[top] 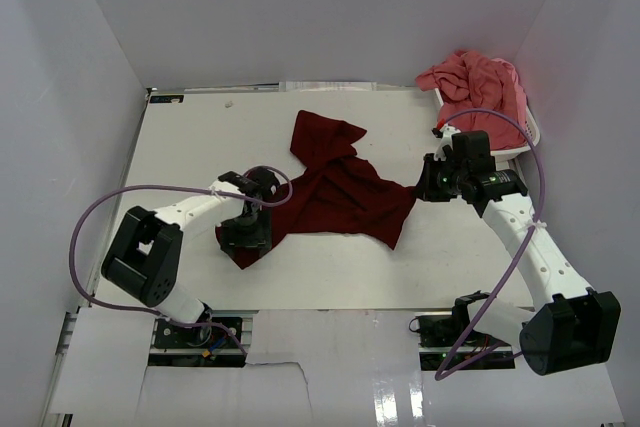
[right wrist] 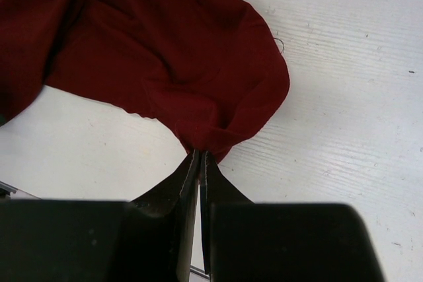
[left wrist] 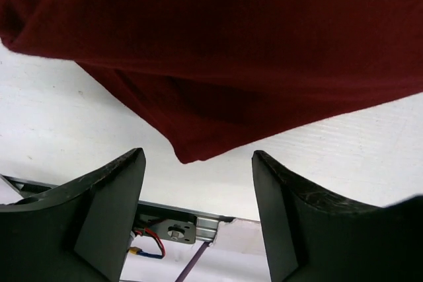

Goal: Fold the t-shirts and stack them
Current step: Flatten out the tshirt

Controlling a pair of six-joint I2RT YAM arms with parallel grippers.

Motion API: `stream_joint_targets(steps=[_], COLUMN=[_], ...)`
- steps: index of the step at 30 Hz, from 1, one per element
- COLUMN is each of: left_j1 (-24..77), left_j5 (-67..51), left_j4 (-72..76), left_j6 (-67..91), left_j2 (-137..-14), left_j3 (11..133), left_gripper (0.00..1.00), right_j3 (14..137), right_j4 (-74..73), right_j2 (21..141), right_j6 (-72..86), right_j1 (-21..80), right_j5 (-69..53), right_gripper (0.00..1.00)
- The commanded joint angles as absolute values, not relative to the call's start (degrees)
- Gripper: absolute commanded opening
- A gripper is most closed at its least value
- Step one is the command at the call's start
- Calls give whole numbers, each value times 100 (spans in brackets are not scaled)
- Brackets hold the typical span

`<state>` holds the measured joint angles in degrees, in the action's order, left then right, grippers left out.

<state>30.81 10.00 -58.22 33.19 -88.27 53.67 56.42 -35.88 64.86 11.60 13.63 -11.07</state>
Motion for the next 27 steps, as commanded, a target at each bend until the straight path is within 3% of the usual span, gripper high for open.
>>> stream_joint_targets(steps=[1, 11, 12, 14, 15, 16, 19, 23, 26, 27], left_j1=[3059, 3050, 3050, 3050, 3050, 3050, 3050, 2691, 1437, 536], left_j5=[967, 835, 791, 581, 493, 318, -356, -2683, -3539, -4038], left_j4=[-5651, -5335, -5326, -5291, -5274, -5282, -5309, -5317, -5178, -5081], left_j6=[3437, 3261, 3243, 3164, 3138, 3112, 3007, 2813, 2804, 2812], left_j2=[-8859, -9790, -9861, -10062, -10090, -10081, -9547, -8571, -8148, -8130], left_j3=[5432, 5432, 5423, 5397, 5388, 5388, 5431, 6202, 6800, 6881], left_gripper=[76, 69, 64, 44, 26, 0, 0, 0, 0, 0], right_j3=[5651, 5642, 5643, 5643, 5643, 5634, 5642, 5748, 5801, 5801], right_j4=[-3419, -3384, -3392, -3393, -3401, -3410, -3428, -3489, -3498, -3498], right_j2=[6390, 6355, 6346, 6311, 6302, 6302, 6328, 6381, 6407, 6425], right_j6=[1116, 1116, 1116, 1125, 1125, 1125, 1116, 1108, 1107, 1107], right_j1=[1397, 1397, 1397, 1397, 1397, 1397, 1397, 1397, 1406, 1398], right_j5=[-1274, -1345, -1345, -1353, -1354, -1336, -1318, -1274, -1274, -1283], right_gripper=[8, 8, 8, 8, 8, 8, 8, 8, 8, 8])
